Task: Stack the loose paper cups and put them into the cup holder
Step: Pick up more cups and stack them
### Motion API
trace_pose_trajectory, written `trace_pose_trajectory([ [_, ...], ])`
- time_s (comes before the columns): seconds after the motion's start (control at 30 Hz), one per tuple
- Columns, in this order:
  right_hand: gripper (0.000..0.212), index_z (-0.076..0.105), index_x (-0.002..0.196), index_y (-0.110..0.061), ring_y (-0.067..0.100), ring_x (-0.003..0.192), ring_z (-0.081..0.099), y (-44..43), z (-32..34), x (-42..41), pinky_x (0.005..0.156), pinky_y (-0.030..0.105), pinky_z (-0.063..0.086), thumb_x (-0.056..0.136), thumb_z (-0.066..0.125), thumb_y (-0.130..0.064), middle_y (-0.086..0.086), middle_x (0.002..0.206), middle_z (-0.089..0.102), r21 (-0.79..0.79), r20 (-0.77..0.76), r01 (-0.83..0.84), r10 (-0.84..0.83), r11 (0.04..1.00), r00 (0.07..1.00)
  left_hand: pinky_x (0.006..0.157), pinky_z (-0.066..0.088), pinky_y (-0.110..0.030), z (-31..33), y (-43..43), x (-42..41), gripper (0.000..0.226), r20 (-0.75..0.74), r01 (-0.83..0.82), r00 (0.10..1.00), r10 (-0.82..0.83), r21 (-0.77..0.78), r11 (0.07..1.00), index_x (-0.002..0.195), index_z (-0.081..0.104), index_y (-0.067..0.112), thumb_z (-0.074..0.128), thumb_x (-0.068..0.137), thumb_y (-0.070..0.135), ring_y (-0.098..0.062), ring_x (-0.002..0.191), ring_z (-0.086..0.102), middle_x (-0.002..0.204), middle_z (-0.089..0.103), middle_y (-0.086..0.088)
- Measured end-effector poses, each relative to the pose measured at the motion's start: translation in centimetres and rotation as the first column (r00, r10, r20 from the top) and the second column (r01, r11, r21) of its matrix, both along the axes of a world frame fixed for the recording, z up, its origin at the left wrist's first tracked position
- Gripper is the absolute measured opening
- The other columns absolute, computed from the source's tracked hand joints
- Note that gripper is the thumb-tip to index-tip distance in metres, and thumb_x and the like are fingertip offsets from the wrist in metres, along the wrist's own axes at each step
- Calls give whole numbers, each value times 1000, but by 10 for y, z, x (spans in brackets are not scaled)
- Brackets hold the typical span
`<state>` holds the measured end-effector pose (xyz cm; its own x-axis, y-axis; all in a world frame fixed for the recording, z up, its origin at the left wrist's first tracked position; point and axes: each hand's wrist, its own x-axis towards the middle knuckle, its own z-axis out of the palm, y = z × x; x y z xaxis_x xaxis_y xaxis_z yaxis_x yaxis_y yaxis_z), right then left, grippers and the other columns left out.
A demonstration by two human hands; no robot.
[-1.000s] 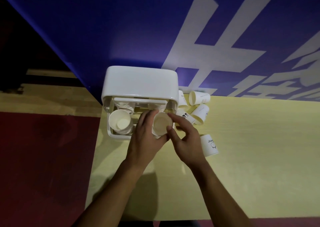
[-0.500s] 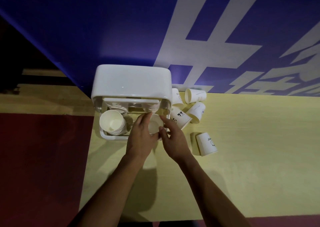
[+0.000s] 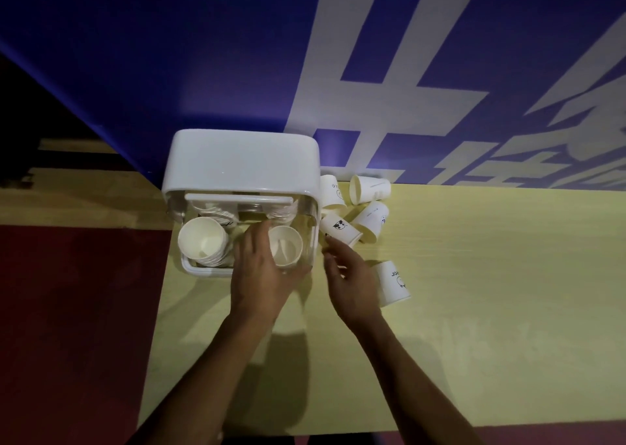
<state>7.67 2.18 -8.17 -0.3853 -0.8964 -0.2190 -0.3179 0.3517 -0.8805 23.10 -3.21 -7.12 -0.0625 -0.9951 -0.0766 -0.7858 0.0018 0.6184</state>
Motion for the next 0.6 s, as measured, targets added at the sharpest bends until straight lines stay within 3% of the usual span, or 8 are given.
trace_pose_trajectory([
  [0.1,33,64,122,-18,11,95,63,38,-12,-35,85,46,55,91,74,-26,-7,104,67,11,-175,279,-272,960,946,100,48,-46,13,24,-10,82,39,59,998,-54,-156,986,134,52,13,89,71,50,-27,124,43,138,51,-5],
  [0.17,69,57,129,-11,30,108,57,60,-26,-60,89,49,51,76,87,-41,8,117,61,71,-381,410,-355,909,854,102,48,-45,18,39,-27,70,26,121,993,-118,-173,978,131,57,12,84,77,46,-27,126,42,139,50,-5],
  [0.23,103,49,139,-5,41,119,50,72,-40,-75,92,52,47,59,95,-49,18,128,55,238,-454,436,-297,868,840,102,48,-43,16,47,-50,63,9,195,981,-195,-107,975,130,57,15,81,80,44,-25,130,41,141,48,-2],
  [0.27,112,46,143,-4,42,122,49,76,-47,-80,93,52,47,54,97,-49,19,131,53,332,-436,406,-243,851,867,102,49,-43,15,48,-62,60,9,231,973,-231,-77,970,130,57,17,79,82,44,-24,131,40,142,48,0],
  [0.33,110,48,141,-2,43,120,51,82,-65,-88,93,49,46,54,98,-47,20,128,56,406,-364,336,-187,850,912,103,48,-43,10,46,-84,56,33,294,956,-293,-61,954,130,58,18,76,84,44,-22,130,40,141,49,0],
  [0.47,81,53,131,-5,32,108,60,85,-81,-108,83,39,53,67,93,-35,12,118,62,347,-167,366,-327,863,930,105,44,-40,1,30,-120,60,103,367,927,-361,-37,930,133,55,17,76,84,45,-22,128,38,143,48,-2],
  [0.53,76,50,132,-12,22,103,64,86,-73,-120,72,24,52,71,92,-26,4,118,62,295,-53,365,-366,883,929,106,43,-41,-10,17,-136,66,158,374,918,-364,-36,927,134,53,14,77,83,48,-26,127,42,142,49,-7],
  [0.6,76,47,136,-17,12,98,67,91,-59,-137,68,19,54,74,90,-23,-2,122,61,255,18,366,-382,895,924,107,39,-40,-22,3,-155,76,256,372,897,-361,4,928,139,49,12,75,82,55,-29,126,44,142,50,-10],
])
